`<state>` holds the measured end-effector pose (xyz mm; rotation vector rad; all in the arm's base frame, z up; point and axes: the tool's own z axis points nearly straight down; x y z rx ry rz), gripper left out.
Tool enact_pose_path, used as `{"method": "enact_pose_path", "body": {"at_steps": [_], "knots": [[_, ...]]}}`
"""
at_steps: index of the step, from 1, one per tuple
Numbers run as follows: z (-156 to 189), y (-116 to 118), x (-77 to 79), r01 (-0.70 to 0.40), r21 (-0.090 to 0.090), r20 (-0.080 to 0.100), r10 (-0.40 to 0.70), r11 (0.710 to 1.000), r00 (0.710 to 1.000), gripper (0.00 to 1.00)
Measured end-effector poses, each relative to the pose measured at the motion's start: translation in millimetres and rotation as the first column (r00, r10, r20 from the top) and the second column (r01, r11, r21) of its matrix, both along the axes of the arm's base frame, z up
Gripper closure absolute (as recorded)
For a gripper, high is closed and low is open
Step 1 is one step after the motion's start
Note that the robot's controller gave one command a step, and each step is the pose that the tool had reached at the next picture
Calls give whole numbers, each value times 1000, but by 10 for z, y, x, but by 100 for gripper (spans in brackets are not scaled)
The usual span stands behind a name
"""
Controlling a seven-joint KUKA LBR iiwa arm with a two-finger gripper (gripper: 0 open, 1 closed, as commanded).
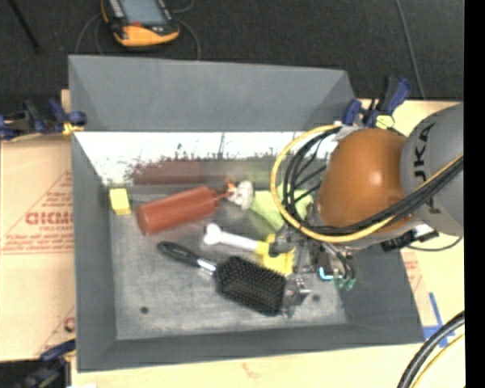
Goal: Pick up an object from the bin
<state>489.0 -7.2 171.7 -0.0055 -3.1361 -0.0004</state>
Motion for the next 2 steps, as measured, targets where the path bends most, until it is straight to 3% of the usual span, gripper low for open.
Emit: {"method": "enact_pose_path", "body": {"at_steps": [1,2], "knots": [[39,-1,18,0,0,8,0,1000,1000,0],[-897,53,124,-77,0,33,77,997,997,100]]}}
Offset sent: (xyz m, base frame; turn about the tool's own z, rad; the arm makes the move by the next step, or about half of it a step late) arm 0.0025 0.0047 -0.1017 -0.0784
